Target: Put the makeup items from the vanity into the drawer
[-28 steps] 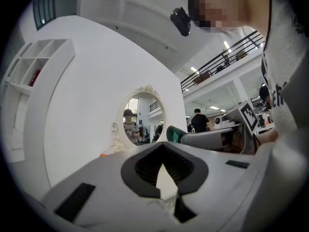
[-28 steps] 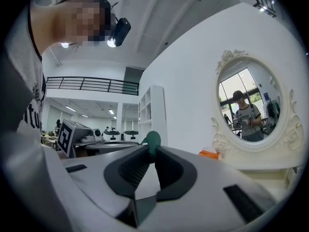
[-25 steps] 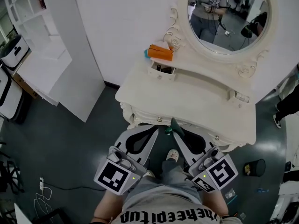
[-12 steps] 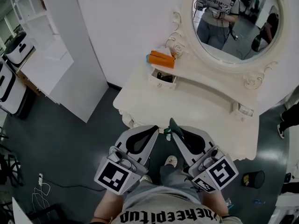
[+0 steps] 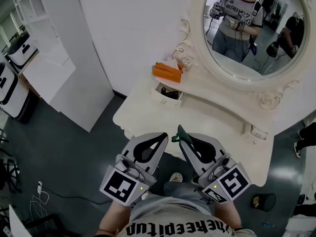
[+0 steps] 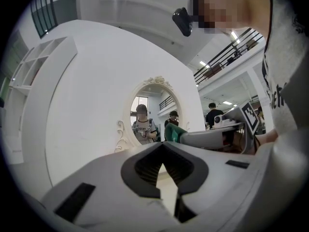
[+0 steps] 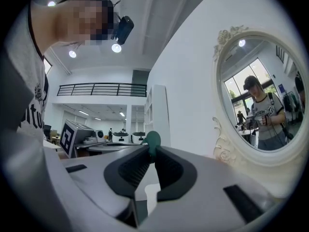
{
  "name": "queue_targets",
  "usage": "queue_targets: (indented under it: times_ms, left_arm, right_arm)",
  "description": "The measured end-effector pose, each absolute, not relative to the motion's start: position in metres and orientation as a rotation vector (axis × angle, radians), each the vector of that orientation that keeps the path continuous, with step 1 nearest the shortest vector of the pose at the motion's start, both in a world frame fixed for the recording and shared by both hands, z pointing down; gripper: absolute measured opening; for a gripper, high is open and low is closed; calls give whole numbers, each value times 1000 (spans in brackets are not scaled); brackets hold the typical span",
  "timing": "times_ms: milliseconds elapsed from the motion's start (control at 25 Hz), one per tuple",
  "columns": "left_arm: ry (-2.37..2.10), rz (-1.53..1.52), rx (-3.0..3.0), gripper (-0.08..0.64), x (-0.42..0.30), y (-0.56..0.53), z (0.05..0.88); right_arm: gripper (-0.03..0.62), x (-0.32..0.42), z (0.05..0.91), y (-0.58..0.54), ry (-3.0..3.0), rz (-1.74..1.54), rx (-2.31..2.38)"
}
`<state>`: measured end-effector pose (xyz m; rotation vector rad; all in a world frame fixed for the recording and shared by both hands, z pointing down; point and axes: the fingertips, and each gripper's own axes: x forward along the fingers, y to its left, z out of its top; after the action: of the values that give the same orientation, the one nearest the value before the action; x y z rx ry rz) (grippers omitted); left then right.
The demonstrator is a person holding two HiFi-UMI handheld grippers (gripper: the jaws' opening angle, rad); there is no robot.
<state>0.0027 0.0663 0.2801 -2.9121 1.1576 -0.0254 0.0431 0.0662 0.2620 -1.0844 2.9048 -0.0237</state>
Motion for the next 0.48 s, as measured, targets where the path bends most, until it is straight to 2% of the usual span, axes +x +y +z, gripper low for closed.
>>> queue_targets:
  times_ms: [480]
  left_arm:
    - [1222,-51,-2886,20,44,17,279]
  right_arm:
    - [58,79,262,17,2936,-30,-993]
